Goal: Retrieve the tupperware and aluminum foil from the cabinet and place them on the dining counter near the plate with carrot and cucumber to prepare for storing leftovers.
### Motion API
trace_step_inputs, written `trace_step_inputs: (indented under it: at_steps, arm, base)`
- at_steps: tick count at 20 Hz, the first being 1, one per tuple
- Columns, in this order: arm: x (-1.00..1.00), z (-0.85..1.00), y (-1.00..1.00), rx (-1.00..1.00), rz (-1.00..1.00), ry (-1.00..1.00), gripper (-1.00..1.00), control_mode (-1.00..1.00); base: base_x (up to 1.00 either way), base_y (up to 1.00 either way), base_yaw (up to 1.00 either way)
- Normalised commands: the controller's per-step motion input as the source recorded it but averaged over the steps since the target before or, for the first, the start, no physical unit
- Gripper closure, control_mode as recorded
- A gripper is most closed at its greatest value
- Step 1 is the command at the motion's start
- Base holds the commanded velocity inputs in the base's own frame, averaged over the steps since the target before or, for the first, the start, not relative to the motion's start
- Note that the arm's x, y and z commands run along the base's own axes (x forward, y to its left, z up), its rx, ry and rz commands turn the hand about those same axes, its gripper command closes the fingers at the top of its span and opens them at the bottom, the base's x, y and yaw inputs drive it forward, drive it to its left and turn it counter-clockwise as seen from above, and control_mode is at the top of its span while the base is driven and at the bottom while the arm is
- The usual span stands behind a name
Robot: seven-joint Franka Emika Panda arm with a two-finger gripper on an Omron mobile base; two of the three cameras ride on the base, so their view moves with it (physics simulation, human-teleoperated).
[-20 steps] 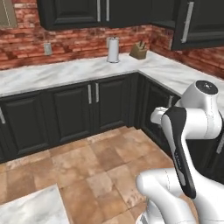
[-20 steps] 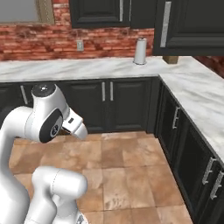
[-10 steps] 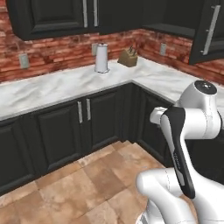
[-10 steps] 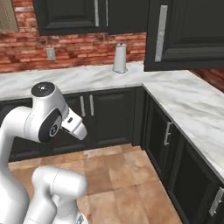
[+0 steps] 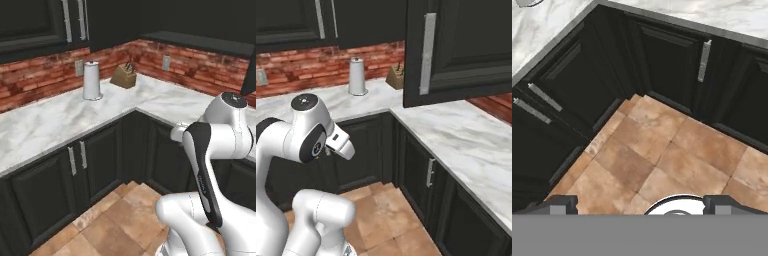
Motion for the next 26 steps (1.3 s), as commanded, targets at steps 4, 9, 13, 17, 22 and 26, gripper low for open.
trace_step_inputs:
  at_steps: [4,9,13,17,22,26]
  arm:
    - [0.00,0.00,0.00,0.00,0.00,0.00,-1.00,1.00]
    - [0.00,0.00,0.00,0.00,0.00,0.00,-1.00,1.00]
    - [0.00,0.00,0.00,0.00,0.00,0.00,-1.00,1.00]
    - [0.00,0.00,0.00,0.00,0.00,0.00,-1.00,1.00]
    - [0.00,0.00,0.00,0.00,0.00,0.00,-1.00,1.00]
    - [0.00,0.00,0.00,0.00,0.00,0.00,-1.00,1.00]
  base:
    - [0.99,0.00,-0.44]
    - [0.56,0.08,-0.42]
    - [0.20,0.19,-0.42]
    - [0.08,0.30,-0.44]
    - [0.30,0.52,-0.49]
    - [0.45,0.58,-0.46]
